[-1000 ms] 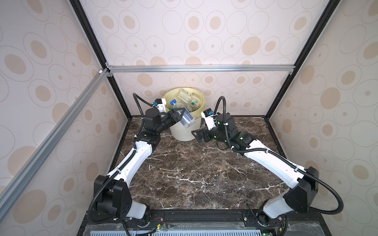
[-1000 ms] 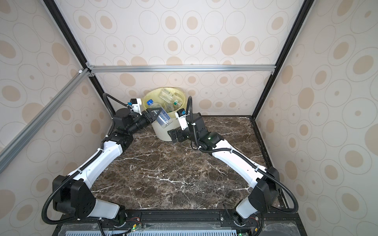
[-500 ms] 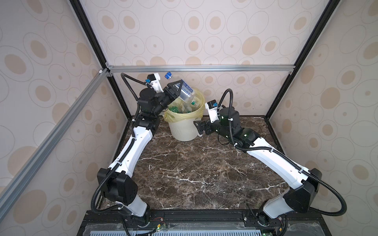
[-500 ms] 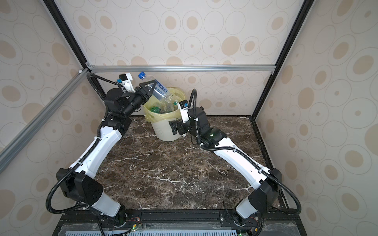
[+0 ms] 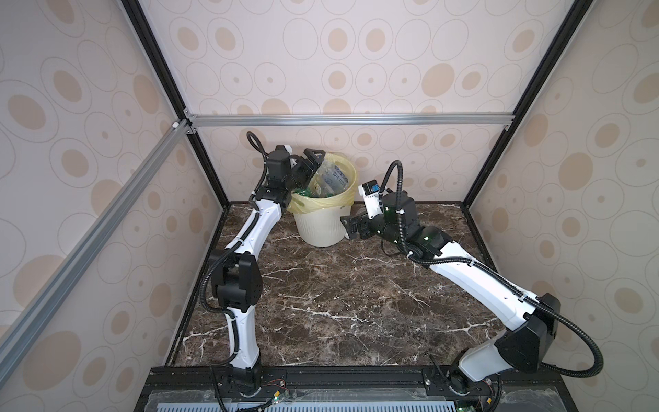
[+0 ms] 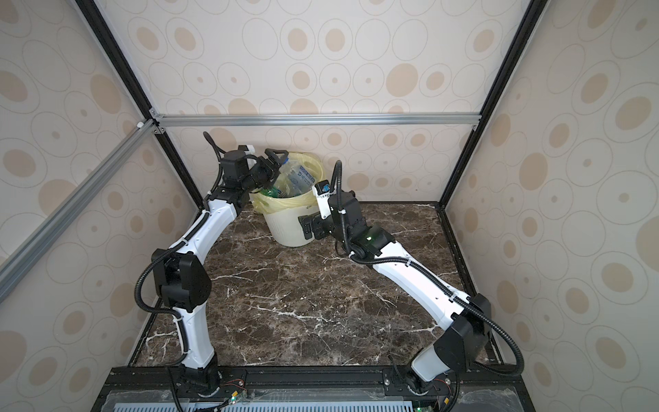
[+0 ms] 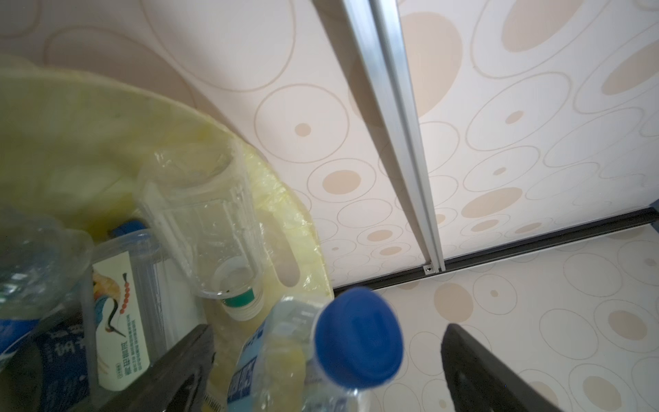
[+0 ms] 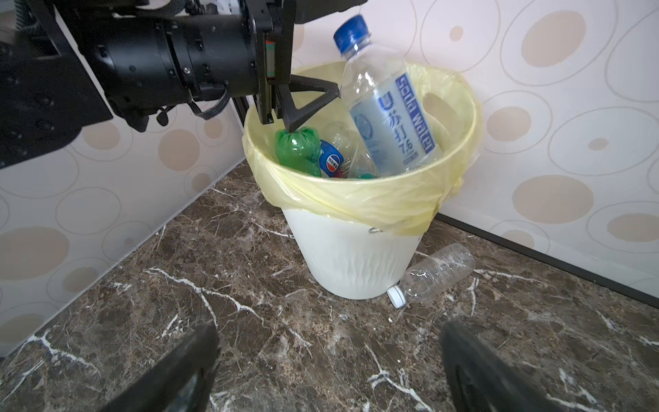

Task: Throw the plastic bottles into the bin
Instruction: 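Open the left gripper over the bin to drop the Soda water bottle, then lower the left gripper from the bin while the right moves toward the crushed bottle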

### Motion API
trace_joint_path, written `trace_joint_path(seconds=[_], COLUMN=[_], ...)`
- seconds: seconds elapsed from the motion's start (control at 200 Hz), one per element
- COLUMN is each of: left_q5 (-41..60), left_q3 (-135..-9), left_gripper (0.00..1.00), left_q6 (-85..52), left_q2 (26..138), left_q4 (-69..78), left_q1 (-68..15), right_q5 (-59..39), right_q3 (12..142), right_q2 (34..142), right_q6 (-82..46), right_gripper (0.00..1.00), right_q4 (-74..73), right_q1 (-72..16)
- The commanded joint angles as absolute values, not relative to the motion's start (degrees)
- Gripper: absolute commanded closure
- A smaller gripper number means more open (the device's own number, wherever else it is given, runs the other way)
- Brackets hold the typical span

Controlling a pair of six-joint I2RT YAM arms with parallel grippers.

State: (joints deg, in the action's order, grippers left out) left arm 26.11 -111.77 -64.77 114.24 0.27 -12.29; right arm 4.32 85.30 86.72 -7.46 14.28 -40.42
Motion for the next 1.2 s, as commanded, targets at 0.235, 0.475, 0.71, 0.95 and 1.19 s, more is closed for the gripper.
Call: trace_joint_path(seconds=[0.235, 0.475, 0.71, 0.95, 1.19], left_q5=[29.4, 30.3, 31.6, 31.4, 30.3], left_q3=[-113.2, -104.9, -92.2, -81.2, -68.6], left_gripper=[0.01, 0.01, 0.01, 0.01, 0.01], left_q6=[-59.9, -58.1, -56.3, -50.5, -48.9], left_q2=[101.2, 95.2, 88.8, 83.2, 79.8], left_q4=[1.1, 4.8, 10.2, 10.7, 13.6], left_q1=[-12.7, -12.7, -13.1, -17.1, -23.1], right_q5=[2.4, 3.6, 4.9, 8.8, 7.4], right_q3=[83.3, 82.7, 82.2, 84.3, 84.4], right_q2=[86.0, 85.6, 85.6, 88.6, 93.3], right_q6=[-10.0, -10.2, -13.5, -19.1, -25.9], right_gripper=[0.00, 0.00, 0.00, 0.00, 0.00], right_q4=[13.1, 13.7, 14.9, 21.2, 24.3], right_q1=[-40.3, -40.2, -37.6, -32.5, -26.5])
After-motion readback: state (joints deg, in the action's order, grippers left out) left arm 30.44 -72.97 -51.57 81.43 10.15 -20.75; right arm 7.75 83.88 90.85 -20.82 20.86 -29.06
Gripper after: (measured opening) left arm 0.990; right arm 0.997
